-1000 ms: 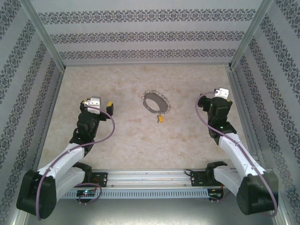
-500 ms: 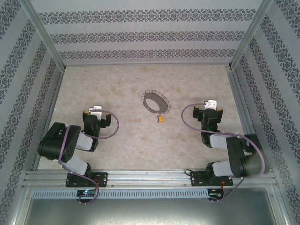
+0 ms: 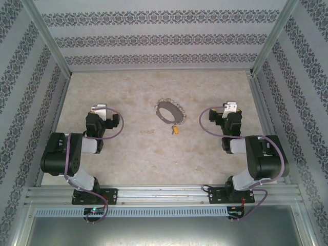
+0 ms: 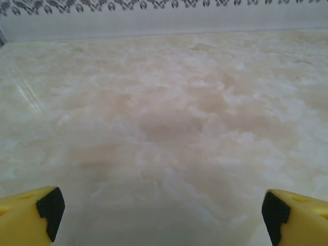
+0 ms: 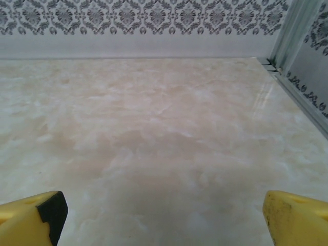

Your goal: Put the keys on the keyring

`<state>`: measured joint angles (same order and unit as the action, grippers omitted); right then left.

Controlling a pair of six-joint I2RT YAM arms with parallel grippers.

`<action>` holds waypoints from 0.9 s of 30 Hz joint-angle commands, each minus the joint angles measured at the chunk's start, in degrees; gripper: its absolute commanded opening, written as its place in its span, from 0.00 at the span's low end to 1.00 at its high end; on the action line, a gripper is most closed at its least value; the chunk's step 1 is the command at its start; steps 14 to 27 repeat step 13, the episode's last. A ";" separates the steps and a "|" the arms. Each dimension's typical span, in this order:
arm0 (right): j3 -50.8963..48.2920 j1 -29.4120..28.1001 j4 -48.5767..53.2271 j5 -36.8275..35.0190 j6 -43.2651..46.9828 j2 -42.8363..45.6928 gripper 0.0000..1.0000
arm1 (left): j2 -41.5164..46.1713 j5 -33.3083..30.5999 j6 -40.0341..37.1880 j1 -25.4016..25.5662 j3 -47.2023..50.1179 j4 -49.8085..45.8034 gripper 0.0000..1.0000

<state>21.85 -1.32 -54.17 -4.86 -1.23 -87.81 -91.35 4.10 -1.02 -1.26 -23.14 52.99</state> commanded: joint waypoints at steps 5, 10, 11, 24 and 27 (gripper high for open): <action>-0.32 -0.27 0.20 1.89 -0.29 0.30 0.98 | 0.60 1.76 1.10 -0.33 0.03 -1.80 1.00; 0.21 0.53 0.83 3.28 -0.85 -0.08 0.98 | 0.65 1.82 1.19 -0.33 0.00 -1.80 1.00; 0.21 0.53 0.83 3.28 -0.84 -0.04 0.98 | 0.58 1.80 1.12 -0.33 0.01 -1.83 1.00; -0.24 0.32 0.21 3.11 -0.70 0.15 0.98 | 0.65 1.55 1.03 -0.33 0.05 -1.73 1.00; -0.24 0.32 0.21 3.11 -0.70 0.15 0.98 | 0.65 1.55 1.03 -0.33 0.05 -1.73 1.00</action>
